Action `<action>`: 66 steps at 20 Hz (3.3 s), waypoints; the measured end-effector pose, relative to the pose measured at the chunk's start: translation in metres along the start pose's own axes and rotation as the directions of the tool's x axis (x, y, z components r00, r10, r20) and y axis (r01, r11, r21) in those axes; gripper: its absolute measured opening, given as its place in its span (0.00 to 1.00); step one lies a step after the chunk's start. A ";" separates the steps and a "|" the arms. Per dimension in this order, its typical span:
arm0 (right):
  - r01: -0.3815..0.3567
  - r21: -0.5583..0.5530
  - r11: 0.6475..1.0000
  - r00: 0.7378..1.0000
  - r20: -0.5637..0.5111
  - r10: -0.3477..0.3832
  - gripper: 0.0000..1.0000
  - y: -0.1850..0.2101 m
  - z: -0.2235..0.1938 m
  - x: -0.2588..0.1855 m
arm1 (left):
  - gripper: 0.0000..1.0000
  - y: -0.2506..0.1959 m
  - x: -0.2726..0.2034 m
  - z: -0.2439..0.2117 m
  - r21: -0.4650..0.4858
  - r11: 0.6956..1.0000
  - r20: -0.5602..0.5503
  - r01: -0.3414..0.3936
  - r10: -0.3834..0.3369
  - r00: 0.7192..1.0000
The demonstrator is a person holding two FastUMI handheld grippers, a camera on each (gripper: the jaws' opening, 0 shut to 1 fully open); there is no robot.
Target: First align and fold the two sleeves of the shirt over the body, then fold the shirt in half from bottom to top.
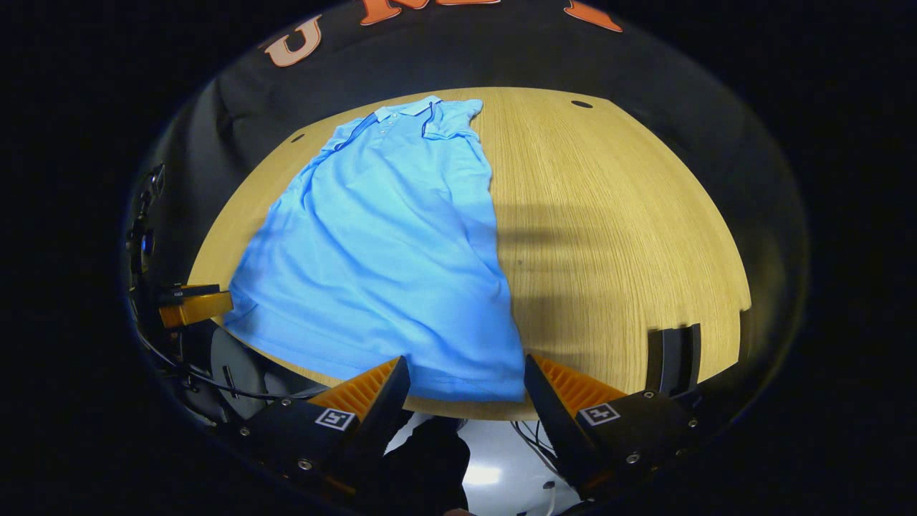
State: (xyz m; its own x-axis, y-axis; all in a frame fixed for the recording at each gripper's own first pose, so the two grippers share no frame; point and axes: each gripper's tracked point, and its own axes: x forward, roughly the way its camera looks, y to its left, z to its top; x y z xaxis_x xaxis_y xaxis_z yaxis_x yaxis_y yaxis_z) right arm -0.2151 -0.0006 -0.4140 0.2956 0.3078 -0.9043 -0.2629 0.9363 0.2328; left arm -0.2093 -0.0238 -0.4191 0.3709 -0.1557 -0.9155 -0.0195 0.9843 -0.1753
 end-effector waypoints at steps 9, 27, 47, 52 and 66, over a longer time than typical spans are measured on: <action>0.089 -0.054 0.995 0.993 0.086 -0.084 0.86 0.003 0.000 0.008 | 0.99 0.005 0.012 -0.016 0.062 0.993 0.065 -0.099 0.095 0.993; -0.042 0.094 0.995 0.968 0.252 0.017 0.01 0.032 0.076 -0.016 | 0.05 -0.016 -0.019 0.065 0.000 0.993 0.295 -0.117 0.112 0.949; 0.010 0.090 0.996 0.937 0.347 -0.041 0.01 0.023 0.272 -0.028 | 0.05 -0.017 -0.032 0.300 0.039 0.999 0.432 0.018 -0.033 0.901; 0.029 0.103 0.994 0.947 0.317 -0.060 0.01 0.025 0.319 0.004 | 0.05 -0.017 -0.002 0.357 0.070 0.996 0.412 0.063 -0.087 0.907; 0.065 0.175 0.982 0.965 0.241 -0.107 0.01 0.015 0.446 0.122 | 0.05 0.024 0.121 0.492 0.106 0.989 0.344 0.104 -0.134 0.929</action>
State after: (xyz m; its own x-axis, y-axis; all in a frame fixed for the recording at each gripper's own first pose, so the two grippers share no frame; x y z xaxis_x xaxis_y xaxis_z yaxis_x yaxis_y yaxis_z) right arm 0.2267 0.1268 -0.3608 0.5348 0.2372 -0.8110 -0.0782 0.9696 0.2321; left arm 0.2919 0.0218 -0.3560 0.6667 -0.2482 -0.7028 0.1176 0.9661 -0.2297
